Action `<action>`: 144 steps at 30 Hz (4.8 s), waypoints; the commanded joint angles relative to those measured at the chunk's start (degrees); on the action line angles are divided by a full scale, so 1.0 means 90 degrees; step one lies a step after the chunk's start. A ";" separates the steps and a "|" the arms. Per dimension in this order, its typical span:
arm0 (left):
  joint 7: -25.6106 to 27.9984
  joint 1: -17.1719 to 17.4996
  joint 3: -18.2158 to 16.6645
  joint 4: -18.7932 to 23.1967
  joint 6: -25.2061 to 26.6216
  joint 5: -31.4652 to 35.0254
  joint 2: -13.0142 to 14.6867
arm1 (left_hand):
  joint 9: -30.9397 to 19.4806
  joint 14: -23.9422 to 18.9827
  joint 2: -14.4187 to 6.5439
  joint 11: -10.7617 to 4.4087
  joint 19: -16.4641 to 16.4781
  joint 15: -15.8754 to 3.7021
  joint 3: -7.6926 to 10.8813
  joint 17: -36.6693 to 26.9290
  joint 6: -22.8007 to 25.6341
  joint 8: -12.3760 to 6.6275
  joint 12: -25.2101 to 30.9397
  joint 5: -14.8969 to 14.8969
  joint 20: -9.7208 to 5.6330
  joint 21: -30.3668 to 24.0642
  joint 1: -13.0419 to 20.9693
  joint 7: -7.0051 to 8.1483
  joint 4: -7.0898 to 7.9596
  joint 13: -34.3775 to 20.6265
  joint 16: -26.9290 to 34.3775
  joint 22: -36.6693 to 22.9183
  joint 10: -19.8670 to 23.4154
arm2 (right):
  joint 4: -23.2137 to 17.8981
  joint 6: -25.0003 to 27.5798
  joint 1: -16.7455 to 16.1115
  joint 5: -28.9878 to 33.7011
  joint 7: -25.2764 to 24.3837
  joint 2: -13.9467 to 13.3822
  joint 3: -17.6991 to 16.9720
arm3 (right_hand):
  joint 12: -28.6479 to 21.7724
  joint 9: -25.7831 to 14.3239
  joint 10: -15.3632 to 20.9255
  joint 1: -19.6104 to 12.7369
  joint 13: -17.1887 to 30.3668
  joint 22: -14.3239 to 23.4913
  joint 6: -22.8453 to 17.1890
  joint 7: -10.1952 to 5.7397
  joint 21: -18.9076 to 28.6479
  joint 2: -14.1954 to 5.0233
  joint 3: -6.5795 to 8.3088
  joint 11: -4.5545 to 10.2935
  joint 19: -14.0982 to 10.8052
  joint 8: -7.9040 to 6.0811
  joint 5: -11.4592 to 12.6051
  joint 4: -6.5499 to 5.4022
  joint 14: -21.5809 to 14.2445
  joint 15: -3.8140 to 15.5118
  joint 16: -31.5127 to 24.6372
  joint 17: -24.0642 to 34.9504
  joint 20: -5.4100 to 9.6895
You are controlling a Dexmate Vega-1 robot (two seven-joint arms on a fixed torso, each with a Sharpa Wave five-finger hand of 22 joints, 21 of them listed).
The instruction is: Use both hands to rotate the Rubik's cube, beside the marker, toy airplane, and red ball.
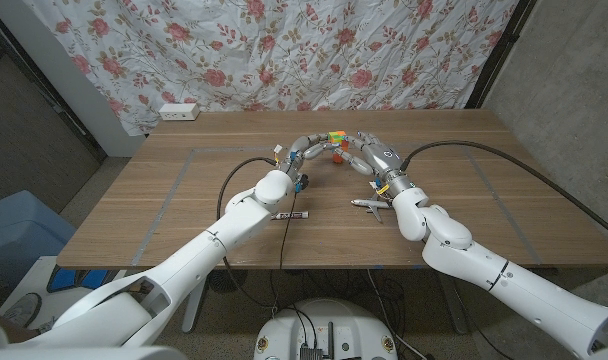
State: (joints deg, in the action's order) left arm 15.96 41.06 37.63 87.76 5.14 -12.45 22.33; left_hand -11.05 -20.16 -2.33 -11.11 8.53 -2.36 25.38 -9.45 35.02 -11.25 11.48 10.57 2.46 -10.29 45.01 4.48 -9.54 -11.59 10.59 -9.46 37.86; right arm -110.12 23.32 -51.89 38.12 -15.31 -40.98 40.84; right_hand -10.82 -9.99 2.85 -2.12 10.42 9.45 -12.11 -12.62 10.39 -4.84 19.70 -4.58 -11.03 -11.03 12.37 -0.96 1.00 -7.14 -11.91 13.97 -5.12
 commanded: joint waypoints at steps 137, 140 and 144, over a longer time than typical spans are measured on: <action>0.0034 0.0074 -0.0173 -0.0535 -0.0679 -0.0726 -0.0498 | -0.0027 -0.0258 -0.0045 -0.0069 0.0725 -0.0289 -0.0059 -0.0021 0.0184 -0.0009 0.0032 -0.0004 -0.0057 -0.0256 0.0033 -0.0156 -0.0029 -0.0022 0.0030 -0.0049 0.0163 | -0.0170 0.0195 -0.0373 0.0047 -0.0745 0.0034 -0.0208 | -0.0047 -0.0009 0.0104 -0.0006 0.0021 0.0012 -0.0509 0.0009 0.0049 -0.0072 0.0119 0.0143 -0.0214 0.0003 0.0055 -0.0056 -0.0095 0.0160 -0.0082 0.0035 0.0052; 0.0001 0.0073 -0.0177 -0.0533 -0.0661 -0.0758 -0.0498 | -0.0030 -0.0373 -0.0040 -0.0075 0.1092 -0.0326 -0.0077 -0.0024 0.0156 -0.0003 0.0032 -0.0006 -0.0138 -0.0363 0.0041 -0.0155 -0.0029 -0.0027 0.0049 -0.0070 0.0126 | -0.0169 0.0163 -0.0358 0.0051 -0.0752 0.0024 -0.0209 | -0.0045 -0.0009 0.0101 -0.0007 0.0021 0.0012 -0.0507 0.0008 0.0048 -0.0073 0.0121 0.0142 -0.0214 0.0008 0.0053 -0.0055 -0.0093 0.0159 -0.0081 0.0036 0.0042; -0.0054 0.0068 -0.0190 -0.0575 -0.0680 -0.0822 -0.0519 | -0.0033 -0.0610 -0.0047 -0.0072 0.1494 -0.0372 -0.0112 -0.0041 0.0130 -0.0001 0.0045 -0.0010 -0.0188 -0.0486 0.0045 -0.0136 -0.0020 -0.0034 0.0094 -0.0102 0.0080 | -0.0174 0.0174 -0.0333 0.0052 -0.0725 0.0043 -0.0204 | -0.0040 -0.0009 0.0093 -0.0006 0.0022 0.0012 -0.0493 0.0005 0.0043 -0.0071 0.0122 0.0144 -0.0206 0.0018 0.0051 -0.0055 -0.0082 0.0148 -0.0079 0.0038 0.0019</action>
State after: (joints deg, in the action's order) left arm 16.16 41.54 36.18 82.39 -1.02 -19.05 17.71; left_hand -11.08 -24.33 -2.64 -11.17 20.00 -2.56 24.75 -9.47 35.85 -11.35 11.89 10.39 0.92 -14.00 45.32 3.65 -9.84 -11.58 10.87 -10.02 39.08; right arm -111.52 25.01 -55.22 38.54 -21.69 -40.66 39.16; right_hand -11.03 -9.83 3.58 -2.12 10.54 9.45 -16.17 -12.40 10.61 -4.84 20.42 -3.47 -12.69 -10.76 12.69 -1.34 0.09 -5.83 -12.34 14.11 -4.71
